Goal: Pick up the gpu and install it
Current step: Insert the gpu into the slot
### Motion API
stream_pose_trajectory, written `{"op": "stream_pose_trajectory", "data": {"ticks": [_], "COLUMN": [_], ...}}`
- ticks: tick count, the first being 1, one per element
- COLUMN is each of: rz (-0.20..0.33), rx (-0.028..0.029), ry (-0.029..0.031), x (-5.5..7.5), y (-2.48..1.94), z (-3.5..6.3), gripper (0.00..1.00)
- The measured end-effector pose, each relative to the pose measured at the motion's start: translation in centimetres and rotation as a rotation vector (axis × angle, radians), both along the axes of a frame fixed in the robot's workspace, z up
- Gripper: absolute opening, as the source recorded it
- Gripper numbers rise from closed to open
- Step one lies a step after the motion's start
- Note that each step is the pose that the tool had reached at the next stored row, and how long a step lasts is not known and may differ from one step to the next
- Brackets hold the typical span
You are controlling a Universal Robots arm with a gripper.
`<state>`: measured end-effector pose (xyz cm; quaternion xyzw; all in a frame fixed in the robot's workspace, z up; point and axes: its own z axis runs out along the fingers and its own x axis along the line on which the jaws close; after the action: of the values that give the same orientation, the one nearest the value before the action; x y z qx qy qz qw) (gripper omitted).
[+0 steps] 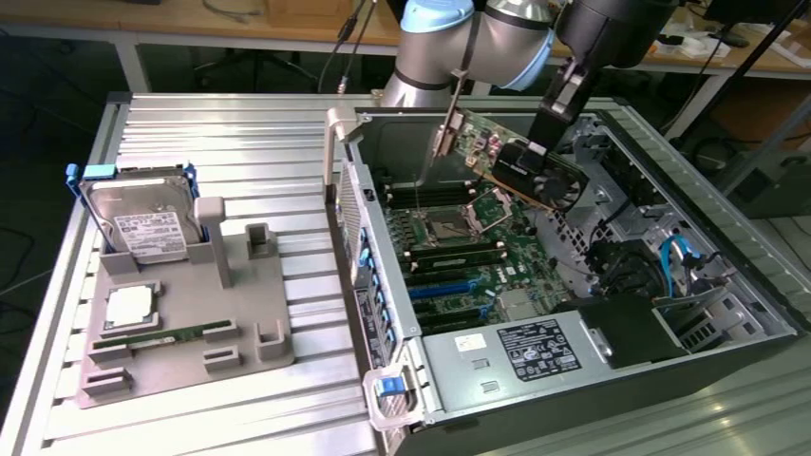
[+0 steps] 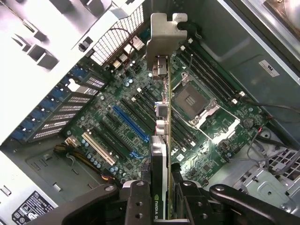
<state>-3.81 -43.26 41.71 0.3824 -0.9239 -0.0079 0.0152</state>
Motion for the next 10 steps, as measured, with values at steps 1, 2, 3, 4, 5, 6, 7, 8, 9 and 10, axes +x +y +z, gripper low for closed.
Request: {"op": "stream_pose_trajectory", "data": {"ticks": [1,2,3,4,5,6,7,8,9,10], "rz": [0.008,0.017,0.023,0.033,0.038,0.043,0.050,0.058,0.067,0.078], "rx": [0.0000,0.0000,0.0000,0.0000,0.0000,0.0000,0.0000,0.0000,0.0000,0.0000], "ry": [0.0000,0.0000,0.0000,0.0000,0.0000,0.0000,0.0000,0.0000,0.0000,0.0000], "x": [0.00,0.00,0.00,0.00,0.00,0.00,0.00,0.00,0.00,0.00], "y": [0.01,0.01,0.02,0.02,0.02,0.03,0.03,0.04,0.04,0.05], "z": [0.00,0.00,0.00,0.00,0.00,0.00,0.00,0.00,0.00,0.00], "gripper": [0.27,0.27,0.27,0.27,0.27,0.27,0.27,0.27,0.27,0.27]}}
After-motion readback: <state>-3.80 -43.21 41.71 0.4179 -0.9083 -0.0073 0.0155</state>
